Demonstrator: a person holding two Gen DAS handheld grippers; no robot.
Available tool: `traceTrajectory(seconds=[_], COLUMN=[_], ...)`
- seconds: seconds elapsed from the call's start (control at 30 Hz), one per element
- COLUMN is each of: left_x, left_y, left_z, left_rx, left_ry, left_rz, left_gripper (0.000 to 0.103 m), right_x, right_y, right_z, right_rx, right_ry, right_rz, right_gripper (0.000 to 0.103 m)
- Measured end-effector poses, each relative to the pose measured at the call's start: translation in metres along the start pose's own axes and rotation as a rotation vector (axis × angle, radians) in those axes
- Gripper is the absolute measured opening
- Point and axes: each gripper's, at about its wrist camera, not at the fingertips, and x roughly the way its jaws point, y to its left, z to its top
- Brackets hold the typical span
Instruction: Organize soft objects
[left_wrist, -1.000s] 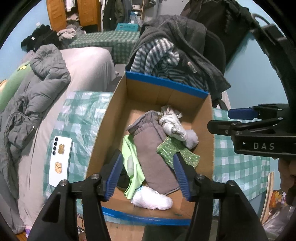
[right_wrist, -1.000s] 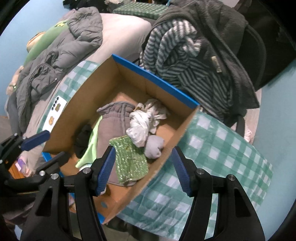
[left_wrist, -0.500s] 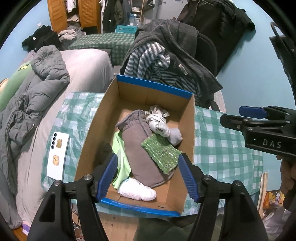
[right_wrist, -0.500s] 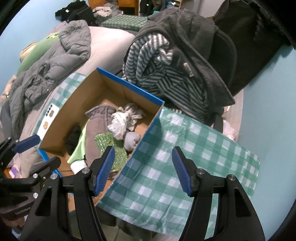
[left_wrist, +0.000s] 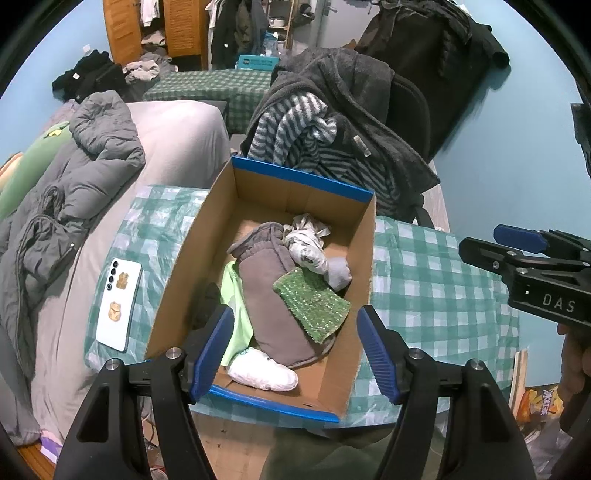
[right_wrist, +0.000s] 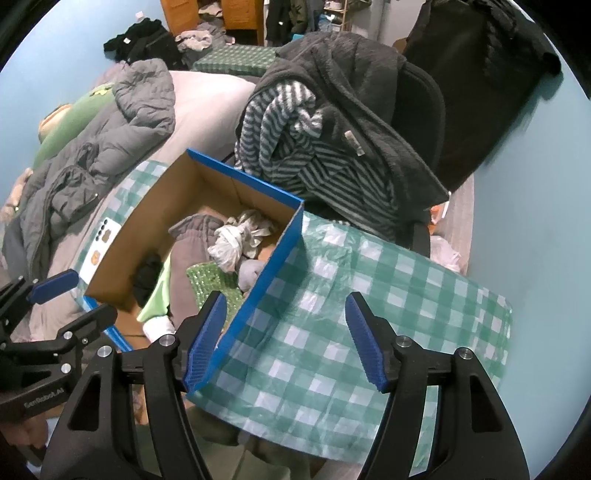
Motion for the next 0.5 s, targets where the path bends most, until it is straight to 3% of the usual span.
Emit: traceTrajectory(seconds=[0.5], left_x=[-0.013], left_y=[-0.024], left_z=[0.001], left_rx=[0.035], left_ry=[-0.022], left_rz=[0.040], left_gripper=[0.071], right_x=[-0.015], right_y=[-0.020], right_z=[-0.012], right_rx=[0.030], right_ry=[-0.016], right_rz=[-0.002], right_gripper=[0.067])
